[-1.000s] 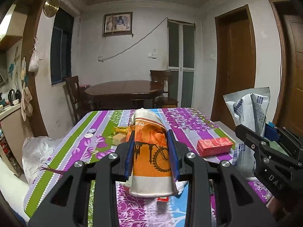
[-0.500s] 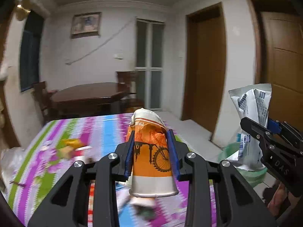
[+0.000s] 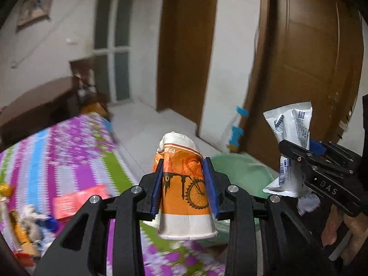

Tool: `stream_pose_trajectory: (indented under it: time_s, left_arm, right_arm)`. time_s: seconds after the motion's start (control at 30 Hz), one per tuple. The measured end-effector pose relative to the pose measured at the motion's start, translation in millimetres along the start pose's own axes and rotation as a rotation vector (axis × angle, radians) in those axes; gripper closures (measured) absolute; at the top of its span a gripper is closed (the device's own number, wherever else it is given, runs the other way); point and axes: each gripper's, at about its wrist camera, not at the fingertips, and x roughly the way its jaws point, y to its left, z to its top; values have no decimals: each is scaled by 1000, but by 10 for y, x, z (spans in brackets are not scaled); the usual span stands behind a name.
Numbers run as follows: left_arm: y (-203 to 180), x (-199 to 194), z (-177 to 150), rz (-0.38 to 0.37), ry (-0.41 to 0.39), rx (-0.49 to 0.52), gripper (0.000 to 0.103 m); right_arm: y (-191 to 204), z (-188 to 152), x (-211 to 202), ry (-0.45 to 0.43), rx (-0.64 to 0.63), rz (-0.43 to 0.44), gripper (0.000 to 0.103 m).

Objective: Collect trash
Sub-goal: 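Carry cup and wrapper to the green bin and open both tools, then move both tools back over the table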

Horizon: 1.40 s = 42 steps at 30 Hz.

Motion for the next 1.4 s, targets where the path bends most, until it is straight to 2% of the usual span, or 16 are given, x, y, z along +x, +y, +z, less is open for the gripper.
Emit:
stream_pose_trajectory:
  time_s: [0.23, 0.37, 0.57, 0.8, 0.87, 0.9, 0.93, 0.97, 1.4]
  left_arm:
    - [-375, 845, 1, -50, 152, 50, 71]
    - [-486, 1230, -75, -69, 224, 62, 71]
    - [-508, 1550, -182, -72, 284, 58, 71]
    - [-556, 1656, -209, -66, 293, 55, 66]
    - [-552, 1653, -187, -62, 284, 48, 47]
    - [-556, 1633, -181, -53, 266, 52, 33]
    - [-550, 1620, -175, -45, 253, 54, 27]
    - [-556, 1610, -175, -44, 250, 54, 26]
    - [-596, 1454, -173, -45, 230, 55, 26]
  right_arm:
    - [-584, -322, 650, 175, 69, -10, 62]
    - [-553, -502, 921, 233, 91, -8, 62]
    - [-475, -809, 1084, 264, 112, 2, 62]
    - [-449, -831, 1207, 271, 111, 8, 61]
    - [-440, -827, 1221, 270, 111, 7, 59]
    - [-442, -836, 1215, 264, 116, 3, 48]
    - [-454, -821, 1206, 254, 122, 0, 34]
    - [-475, -817, 1184, 241, 131, -4, 31]
    - [-495, -777, 954, 202, 138, -16, 30]
